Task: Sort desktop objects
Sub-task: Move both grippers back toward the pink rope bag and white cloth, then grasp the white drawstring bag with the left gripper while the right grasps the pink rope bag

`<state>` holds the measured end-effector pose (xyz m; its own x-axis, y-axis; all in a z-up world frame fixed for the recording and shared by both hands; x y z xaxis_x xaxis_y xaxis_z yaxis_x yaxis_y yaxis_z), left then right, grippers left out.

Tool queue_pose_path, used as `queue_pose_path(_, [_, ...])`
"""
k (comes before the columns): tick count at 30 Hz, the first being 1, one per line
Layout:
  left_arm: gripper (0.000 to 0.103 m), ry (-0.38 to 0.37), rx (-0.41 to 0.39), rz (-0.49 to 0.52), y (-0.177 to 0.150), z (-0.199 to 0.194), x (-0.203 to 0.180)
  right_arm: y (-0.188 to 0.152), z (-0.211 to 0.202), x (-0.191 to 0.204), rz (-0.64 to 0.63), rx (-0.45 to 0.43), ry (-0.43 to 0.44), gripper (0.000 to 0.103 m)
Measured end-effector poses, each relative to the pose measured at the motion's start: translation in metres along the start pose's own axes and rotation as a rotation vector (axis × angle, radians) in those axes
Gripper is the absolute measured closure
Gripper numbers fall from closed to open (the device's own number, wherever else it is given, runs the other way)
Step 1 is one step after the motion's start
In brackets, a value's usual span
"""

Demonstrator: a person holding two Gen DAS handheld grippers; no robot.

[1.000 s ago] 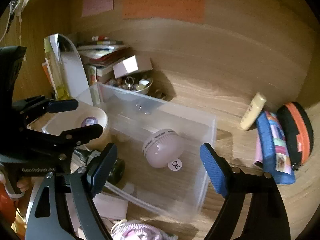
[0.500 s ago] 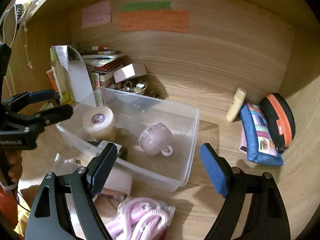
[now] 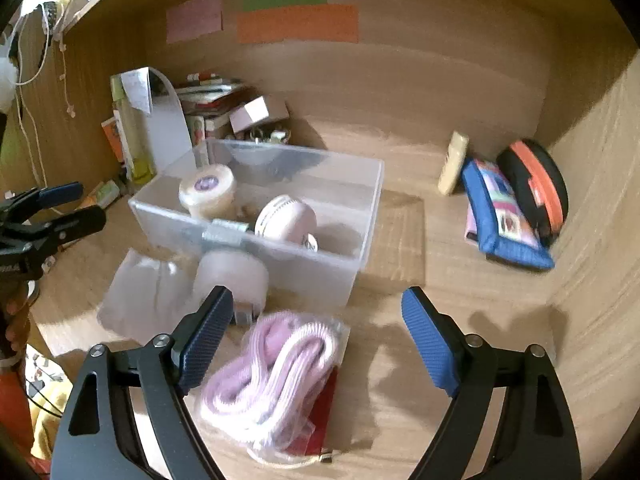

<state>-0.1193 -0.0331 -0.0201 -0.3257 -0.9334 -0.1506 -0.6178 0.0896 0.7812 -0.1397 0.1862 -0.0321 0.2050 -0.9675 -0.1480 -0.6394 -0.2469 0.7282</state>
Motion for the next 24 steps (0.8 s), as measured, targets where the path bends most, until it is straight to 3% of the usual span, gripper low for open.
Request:
queue_pose_path(10, [0.004, -0.001, 0.080, -0.005, -0.055, -0.011, 0.002, -0.039, 0.010, 0.023, -0.050, 0.069, 0.007, 0.019])
queue_pose_path(17, [0.004, -0.068, 0.138, -0.019, -0.072, 0.007, -0.008, -0.050, 0.030, 0.047, -0.096, 0.131, 0.016, 0.016])
queue_pose_path(24, [0.004, -0.171, 0.184, -0.014, -0.071, 0.034, -0.026, -0.055, 0.040, 0.052, -0.171, 0.114, -0.051, 0.012])
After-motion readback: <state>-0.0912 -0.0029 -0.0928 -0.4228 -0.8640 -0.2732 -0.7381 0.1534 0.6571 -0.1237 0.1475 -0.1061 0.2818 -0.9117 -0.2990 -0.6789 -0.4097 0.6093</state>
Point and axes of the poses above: each gripper's, at about its wrist camera, not at the fingertips, and z roughly the way its jaws point, x to its left, y to its top, the point moved 6 cm from there along z, roughly the way its jaws point, and after that the axes turned 11 degrees about -y, right-handed, at the moved point
